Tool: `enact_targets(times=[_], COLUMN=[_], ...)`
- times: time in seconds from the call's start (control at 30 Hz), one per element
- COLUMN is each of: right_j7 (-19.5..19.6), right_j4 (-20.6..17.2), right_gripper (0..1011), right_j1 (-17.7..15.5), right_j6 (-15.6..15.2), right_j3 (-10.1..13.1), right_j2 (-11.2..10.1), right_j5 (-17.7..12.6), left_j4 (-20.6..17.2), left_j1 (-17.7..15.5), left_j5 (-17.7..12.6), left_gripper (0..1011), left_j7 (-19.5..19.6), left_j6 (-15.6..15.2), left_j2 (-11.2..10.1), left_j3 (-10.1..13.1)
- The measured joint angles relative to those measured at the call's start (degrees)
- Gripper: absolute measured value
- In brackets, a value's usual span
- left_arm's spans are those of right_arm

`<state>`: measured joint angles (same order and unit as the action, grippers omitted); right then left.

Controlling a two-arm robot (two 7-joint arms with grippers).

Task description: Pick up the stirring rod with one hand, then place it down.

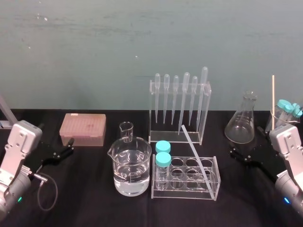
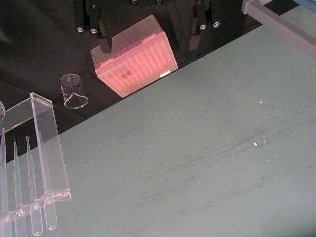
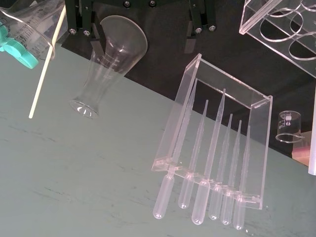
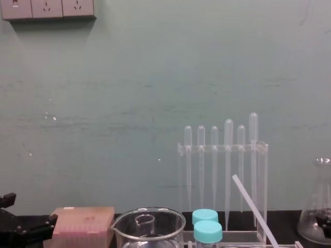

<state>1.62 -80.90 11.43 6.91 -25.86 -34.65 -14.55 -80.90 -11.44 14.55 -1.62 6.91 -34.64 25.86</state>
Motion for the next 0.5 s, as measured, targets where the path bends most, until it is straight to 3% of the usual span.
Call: enact_targets(times=[0.5], right_j7=[0.0], right_j4=[0.0], right_gripper=[1000], right_j1=[0.0], right_j6=[0.0], right_j3=[0.0], right_j2=[0.0], right_j5=[0.0], left_j4=[0.0], left_j1=[0.0], left_j5=[0.0], left_gripper=[1000], left_j7=[0.0], left_j6=[0.0], left_j2=[0.0], left_j3=[0.0])
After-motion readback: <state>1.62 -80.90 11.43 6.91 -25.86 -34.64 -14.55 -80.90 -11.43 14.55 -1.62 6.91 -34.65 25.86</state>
